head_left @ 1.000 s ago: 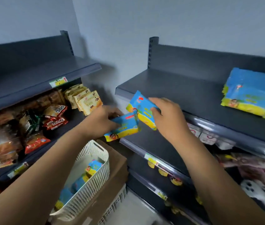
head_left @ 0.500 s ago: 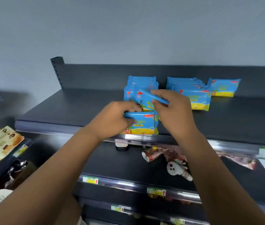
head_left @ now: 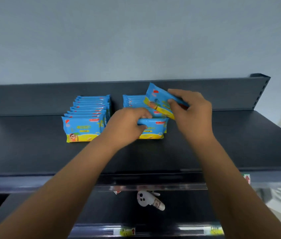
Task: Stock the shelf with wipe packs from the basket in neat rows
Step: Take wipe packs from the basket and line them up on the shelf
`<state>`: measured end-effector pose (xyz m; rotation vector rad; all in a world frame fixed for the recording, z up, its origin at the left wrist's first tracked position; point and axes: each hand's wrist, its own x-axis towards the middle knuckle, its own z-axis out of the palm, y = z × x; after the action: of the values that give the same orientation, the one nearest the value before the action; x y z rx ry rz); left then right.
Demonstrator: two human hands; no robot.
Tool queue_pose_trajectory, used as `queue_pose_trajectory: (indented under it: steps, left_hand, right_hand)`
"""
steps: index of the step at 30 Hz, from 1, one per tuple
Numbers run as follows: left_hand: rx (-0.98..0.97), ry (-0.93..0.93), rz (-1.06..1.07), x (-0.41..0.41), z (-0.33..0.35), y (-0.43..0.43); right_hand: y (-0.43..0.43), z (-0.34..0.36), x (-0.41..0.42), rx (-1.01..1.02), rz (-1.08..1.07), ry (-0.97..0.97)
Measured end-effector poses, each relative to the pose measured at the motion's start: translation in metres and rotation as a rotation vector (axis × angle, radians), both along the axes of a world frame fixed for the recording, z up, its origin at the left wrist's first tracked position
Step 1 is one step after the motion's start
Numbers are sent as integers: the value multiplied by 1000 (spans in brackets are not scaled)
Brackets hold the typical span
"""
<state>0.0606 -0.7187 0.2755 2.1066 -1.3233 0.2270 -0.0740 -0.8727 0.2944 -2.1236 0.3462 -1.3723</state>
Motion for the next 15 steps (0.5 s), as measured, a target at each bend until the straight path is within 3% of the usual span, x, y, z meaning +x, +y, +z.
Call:
queue_pose_trajectory:
  steps: [11,15]
  left_hand:
    - [-31,-327,174,8,-27,-19]
    - [-81,2,375,1,-39,-17]
  right_hand:
    - [-13,-16,0,56,86,-151]
    - [-13,-28,7,-34,94,-14]
